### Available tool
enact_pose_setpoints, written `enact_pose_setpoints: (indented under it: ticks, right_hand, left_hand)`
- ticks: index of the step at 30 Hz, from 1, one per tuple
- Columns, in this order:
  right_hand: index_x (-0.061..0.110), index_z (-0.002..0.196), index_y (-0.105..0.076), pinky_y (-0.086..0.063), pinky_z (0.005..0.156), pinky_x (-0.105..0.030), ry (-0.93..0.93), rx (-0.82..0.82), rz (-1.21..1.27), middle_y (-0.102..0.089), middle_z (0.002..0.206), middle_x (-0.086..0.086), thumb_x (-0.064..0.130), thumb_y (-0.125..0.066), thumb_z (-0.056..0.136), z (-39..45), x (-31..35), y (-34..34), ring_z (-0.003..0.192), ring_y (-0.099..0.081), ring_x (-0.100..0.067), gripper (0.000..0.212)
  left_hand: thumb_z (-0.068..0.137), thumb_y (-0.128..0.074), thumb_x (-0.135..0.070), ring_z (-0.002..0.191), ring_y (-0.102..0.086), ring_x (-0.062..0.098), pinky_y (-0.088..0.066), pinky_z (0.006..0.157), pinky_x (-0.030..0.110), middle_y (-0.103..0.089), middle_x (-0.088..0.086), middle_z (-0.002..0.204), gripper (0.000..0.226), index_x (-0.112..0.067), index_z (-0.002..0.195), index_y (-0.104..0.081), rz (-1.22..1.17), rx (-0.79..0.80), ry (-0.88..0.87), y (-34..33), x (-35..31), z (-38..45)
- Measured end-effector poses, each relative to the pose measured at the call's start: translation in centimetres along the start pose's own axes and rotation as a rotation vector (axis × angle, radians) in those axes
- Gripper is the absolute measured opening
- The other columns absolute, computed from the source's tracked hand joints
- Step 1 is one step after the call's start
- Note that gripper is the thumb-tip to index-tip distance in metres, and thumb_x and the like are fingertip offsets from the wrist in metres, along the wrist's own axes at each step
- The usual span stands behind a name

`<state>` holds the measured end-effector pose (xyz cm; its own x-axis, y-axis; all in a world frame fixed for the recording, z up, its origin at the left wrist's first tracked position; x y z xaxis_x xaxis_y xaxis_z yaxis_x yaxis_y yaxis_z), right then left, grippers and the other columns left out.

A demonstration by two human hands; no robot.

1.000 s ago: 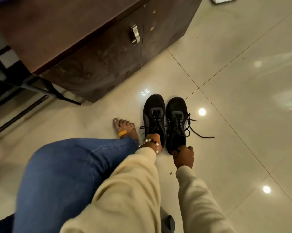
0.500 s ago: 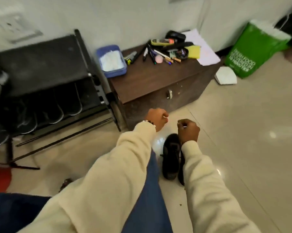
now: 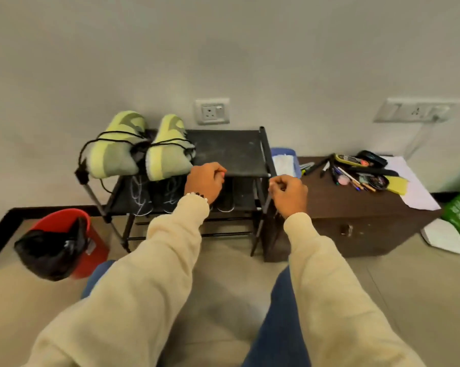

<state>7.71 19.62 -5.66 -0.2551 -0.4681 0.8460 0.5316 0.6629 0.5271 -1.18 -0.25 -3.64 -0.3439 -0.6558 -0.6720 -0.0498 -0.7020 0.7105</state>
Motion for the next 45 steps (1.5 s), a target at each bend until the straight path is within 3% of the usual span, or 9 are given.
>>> enact_pose_setpoints:
  ticks: [5, 7, 11, 15, 20, 26, 30, 34, 45]
  right_hand:
    - [0.023, 0.091, -0.067, -0.055, 0.084, -0.045, 0.113, 0.242, 0.055, -0.069, 0.082, -0.001, 0.026, -0.066, 0.085, 0.1, 6.9, -8.0, 0.086, -0.066, -0.026, 0.007]
    - [0.028, 0.103, -0.061, -0.056, 0.082, -0.047, 0.032, 0.335, 0.092, -0.068, 0.094, -0.004, 0.043, -0.067, 0.082, 0.1, 8.5, -10.8, 0.092, -0.065, -0.029, 0.027]
    - [0.022, 0.128, -0.046, -0.059, 0.067, -0.035, -0.286, 0.534, 0.347, -0.064, 0.104, -0.014, 0.049, -0.068, 0.081, -0.4, 10.7, -14.8, 0.076, -0.067, -0.024, 0.058]
    - [0.018, 0.122, -0.052, -0.059, 0.071, -0.038, -0.452, 0.703, 0.556, -0.064, 0.108, -0.019, 0.041, -0.072, 0.081, -0.5, 11.7, -17.8, 0.089, -0.069, -0.031, 0.051]
    - [0.007, 0.107, -0.060, -0.058, 0.079, -0.044, -0.478, 0.649, 0.657, -0.066, 0.106, -0.019, 0.021, -0.077, 0.078, 0.1, 11.9, -19.4, 0.091, -0.068, -0.035, 0.036]
    - [0.008, 0.120, -0.061, -0.061, 0.065, -0.034, -0.212, 0.448, 0.307, -0.061, 0.114, -0.008, 0.025, -0.087, 0.064, 1.6, 13.7, -18.3, 0.088, -0.067, -0.022, 0.064]
    - [0.015, 0.108, -0.067, -0.058, 0.075, -0.044, 0.047, 0.358, -0.003, -0.065, 0.103, -0.006, 0.039, -0.088, 0.058, 0.3, 15.9, -17.1, 0.092, -0.065, -0.027, 0.060]
    - [0.013, 0.106, -0.067, -0.053, 0.087, -0.044, 0.206, 0.327, -0.107, -0.066, 0.105, -0.007, 0.041, -0.083, 0.065, -2.2, 19.1, -15.8, 0.099, -0.061, -0.028, 0.052]
    - [0.020, 0.066, -0.047, -0.044, 0.066, -0.033, 0.523, 0.526, -0.161, -0.057, 0.077, -0.004, 0.041, -0.080, 0.066, -14.9, 25.3, -21.0, 0.077, -0.056, -0.027, 0.039]
  left_hand:
    - [0.092, -0.052, -0.013, 0.103, -0.056, 0.035, -0.047, 0.088, 0.042, -0.068, 0.014, 0.107, 0.025, -0.013, 0.113, -0.068, 0.299, -0.235, 0.057, 8.5, 6.1, 1.4]
    - [0.090, -0.054, -0.013, 0.110, -0.049, 0.036, -0.042, 0.088, 0.044, -0.061, 0.015, 0.116, 0.029, -0.013, 0.117, -0.064, 0.530, -0.238, 0.071, 10.7, 7.9, 1.9]
    - [0.084, -0.063, -0.012, 0.120, -0.042, 0.035, -0.040, 0.092, 0.045, -0.048, 0.013, 0.130, 0.039, -0.011, 0.122, -0.057, 0.851, -0.092, 0.065, 12.9, 9.9, 3.4]
    - [0.092, -0.052, -0.016, 0.135, -0.031, 0.032, -0.031, 0.102, 0.045, -0.041, 0.006, 0.144, 0.038, -0.017, 0.130, -0.055, 1.178, 0.204, -0.130, 11.7, 11.8, 4.3]
    - [0.094, -0.052, -0.019, 0.131, -0.035, 0.033, -0.034, 0.100, 0.042, -0.054, 0.007, 0.131, 0.028, -0.016, 0.119, -0.064, 1.432, 0.289, -0.156, 10.3, 12.8, 4.9]
    - [0.096, -0.044, -0.001, 0.121, -0.043, 0.047, -0.045, 0.095, 0.045, -0.058, 0.017, 0.117, 0.028, -0.001, 0.119, -0.060, 1.421, 0.289, -0.051, 11.9, 11.4, 4.7]
    - [0.099, -0.042, -0.008, 0.111, -0.055, 0.042, -0.048, 0.085, 0.040, -0.057, 0.016, 0.122, 0.034, -0.011, 0.131, -0.053, 1.278, 0.227, 0.003, 16.5, 11.8, 3.8]
    - [0.092, -0.055, -0.017, 0.107, -0.057, 0.038, -0.045, 0.083, 0.039, -0.056, 0.019, 0.119, 0.030, -0.001, 0.117, -0.057, 0.965, 0.143, 0.127, 20.9, 13.0, 0.4]
    - [0.084, -0.069, -0.020, 0.089, -0.058, 0.032, -0.030, 0.063, 0.032, -0.059, 0.012, 0.086, 0.015, -0.006, 0.086, -0.063, 0.494, -0.251, 0.606, 27.2, 19.7, -18.2]
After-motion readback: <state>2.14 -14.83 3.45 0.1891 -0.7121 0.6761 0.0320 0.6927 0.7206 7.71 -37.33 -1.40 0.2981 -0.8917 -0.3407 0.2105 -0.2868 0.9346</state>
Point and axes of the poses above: each hand's wrist, its own z-axis towards the middle knuckle, its own y-axis out of the back of the hand, x = y × z, the point moved 4 cm from there along z, towards the middle knuckle
